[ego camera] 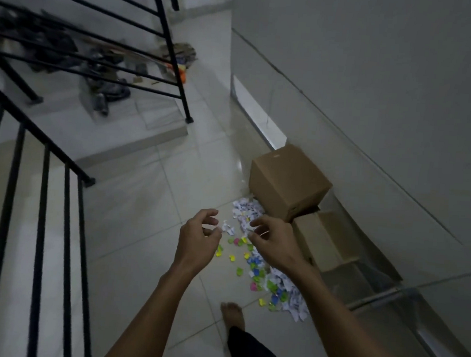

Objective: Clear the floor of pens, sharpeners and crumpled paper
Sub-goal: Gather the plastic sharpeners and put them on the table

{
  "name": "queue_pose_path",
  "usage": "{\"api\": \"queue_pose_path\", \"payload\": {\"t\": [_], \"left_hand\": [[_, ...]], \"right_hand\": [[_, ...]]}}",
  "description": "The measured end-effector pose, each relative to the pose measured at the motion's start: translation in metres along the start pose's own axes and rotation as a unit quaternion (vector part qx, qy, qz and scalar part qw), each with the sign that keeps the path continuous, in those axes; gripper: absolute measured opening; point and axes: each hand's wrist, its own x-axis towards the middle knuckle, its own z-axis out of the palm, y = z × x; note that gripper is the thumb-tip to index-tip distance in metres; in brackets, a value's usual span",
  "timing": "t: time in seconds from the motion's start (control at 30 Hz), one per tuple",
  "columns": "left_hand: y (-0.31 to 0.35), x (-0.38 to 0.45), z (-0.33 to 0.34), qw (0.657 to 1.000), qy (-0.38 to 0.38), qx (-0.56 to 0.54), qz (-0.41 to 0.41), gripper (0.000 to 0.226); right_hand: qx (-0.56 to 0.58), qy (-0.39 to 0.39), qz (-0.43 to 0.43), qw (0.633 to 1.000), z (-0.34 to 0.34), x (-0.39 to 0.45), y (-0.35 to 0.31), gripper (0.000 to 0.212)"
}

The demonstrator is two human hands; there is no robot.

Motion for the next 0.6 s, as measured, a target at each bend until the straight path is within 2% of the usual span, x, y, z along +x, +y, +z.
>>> {"api": "queue_pose_path", "payload": {"t": [0.4,0.6], "left_hand": [[-0.012,0.168,-0.053,0.997,-0.072,0.040,-0.009,0.033],[-0.021,0.233,-0.049,0.984,-0.168,0.047,0.026,0.032]], "right_hand": [[0.016,0.007,0.088,0.996,0.059,0.143,-0.030,0.026],[-0.001,0.053,0.151,0.987,0.083,0.176,-0.033,0.029]]}}
